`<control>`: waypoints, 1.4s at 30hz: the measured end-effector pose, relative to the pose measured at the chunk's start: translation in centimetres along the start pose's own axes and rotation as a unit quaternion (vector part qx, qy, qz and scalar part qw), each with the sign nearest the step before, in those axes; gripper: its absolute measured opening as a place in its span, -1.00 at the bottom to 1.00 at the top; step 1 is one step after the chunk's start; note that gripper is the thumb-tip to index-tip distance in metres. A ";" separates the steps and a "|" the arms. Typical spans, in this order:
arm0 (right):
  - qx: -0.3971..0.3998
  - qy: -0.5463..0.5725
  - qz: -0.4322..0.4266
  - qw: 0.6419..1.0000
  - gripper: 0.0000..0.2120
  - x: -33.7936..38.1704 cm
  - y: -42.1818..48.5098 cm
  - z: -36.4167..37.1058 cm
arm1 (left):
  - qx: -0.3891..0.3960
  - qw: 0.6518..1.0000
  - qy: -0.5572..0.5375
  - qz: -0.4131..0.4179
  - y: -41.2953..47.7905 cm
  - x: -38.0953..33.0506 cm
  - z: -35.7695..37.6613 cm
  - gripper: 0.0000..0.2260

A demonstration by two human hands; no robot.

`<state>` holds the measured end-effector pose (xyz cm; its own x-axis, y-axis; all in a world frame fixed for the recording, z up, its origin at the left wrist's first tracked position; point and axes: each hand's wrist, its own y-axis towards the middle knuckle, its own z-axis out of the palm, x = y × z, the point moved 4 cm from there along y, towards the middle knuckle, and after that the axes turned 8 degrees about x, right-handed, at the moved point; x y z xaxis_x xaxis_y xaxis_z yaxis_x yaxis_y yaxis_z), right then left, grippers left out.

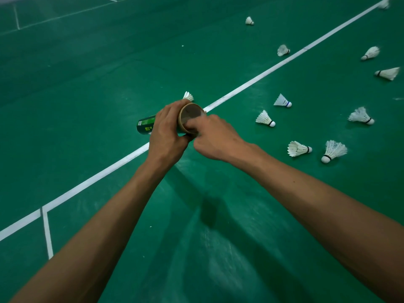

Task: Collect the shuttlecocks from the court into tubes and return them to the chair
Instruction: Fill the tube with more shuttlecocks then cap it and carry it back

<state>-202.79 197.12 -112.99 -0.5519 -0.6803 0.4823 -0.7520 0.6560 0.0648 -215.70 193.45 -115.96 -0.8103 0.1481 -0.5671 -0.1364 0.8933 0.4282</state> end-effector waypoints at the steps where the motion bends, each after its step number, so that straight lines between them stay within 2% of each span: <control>1: -0.058 0.065 0.002 0.996 -0.62 -0.4 0.0 -0.6 | -0.006 1.000 -0.001 -0.005 0.2 0.2 -0.1 -0.41; 4: -0.177 0.222 0.034 0.958 -0.68 -2.8 0.1 -2.0 | -0.002 1.000 0.009 -0.030 0.4 0.9 0.1 -0.33; 8: -0.223 0.271 0.113 0.930 -0.70 -7.3 0.4 -0.7 | 0.024 0.998 0.041 -0.027 0.2 0.8 2.0 -0.30; 10: -0.197 0.242 0.168 0.935 -0.72 -10.2 0.3 1.1 | 0.026 0.998 0.049 -0.043 0.4 0.8 3.2 -0.30; 13: -0.094 0.154 0.259 0.949 -0.62 -15.4 -0.7 3.8 | 0.030 0.995 0.077 -0.051 0.7 0.5 5.4 -0.31; 16: -0.026 0.102 0.359 0.927 -0.54 -21.1 -2.7 5.0 | 0.053 0.993 0.107 -0.018 0.9 -0.7 8.0 -0.32; 21: -0.014 0.033 0.478 0.877 -0.47 -29.0 -5.9 4.0 | 0.079 0.990 0.111 0.026 1.5 -2.2 11.6 -0.33; 24: 0.067 -0.066 0.456 0.885 -0.42 -32.2 -6.1 3.9 | 0.088 0.990 0.103 0.035 2.1 -2.8 13.5 -0.33; 26: 0.116 -0.121 0.441 0.882 -0.45 -33.5 -5.6 4.4 | 0.092 0.990 0.098 0.039 2.4 -3.0 14.5 -0.32; 30: 0.160 -0.130 0.458 0.865 -0.44 -34.6 -5.6 6.3 | 0.091 0.992 0.086 0.035 2.8 -3.2 15.8 -0.32; 34: 0.124 -0.185 0.419 0.880 -0.48 -34.9 -6.3 7.1 | 0.091 0.992 0.085 0.037 2.8 -2.8 15.9 -0.33; 39: 0.128 -0.329 0.323 0.878 -0.70 -34.9 -7.3 5.6 | 0.083 0.993 0.085 0.014 2.6 -1.8 14.8 -0.33; 42: 0.117 -0.329 0.293 0.890 -0.78 -34.0 -7.3 5.0 | 0.076 0.994 0.083 0.008 2.6 -1.5 13.6 -0.33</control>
<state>-180.39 213.81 -134.22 -0.9081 -0.3377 -0.2478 -0.2766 0.9277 -0.2506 -207.12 201.36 -123.60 -0.8966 0.1023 -0.4308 -0.0446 0.9471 0.3178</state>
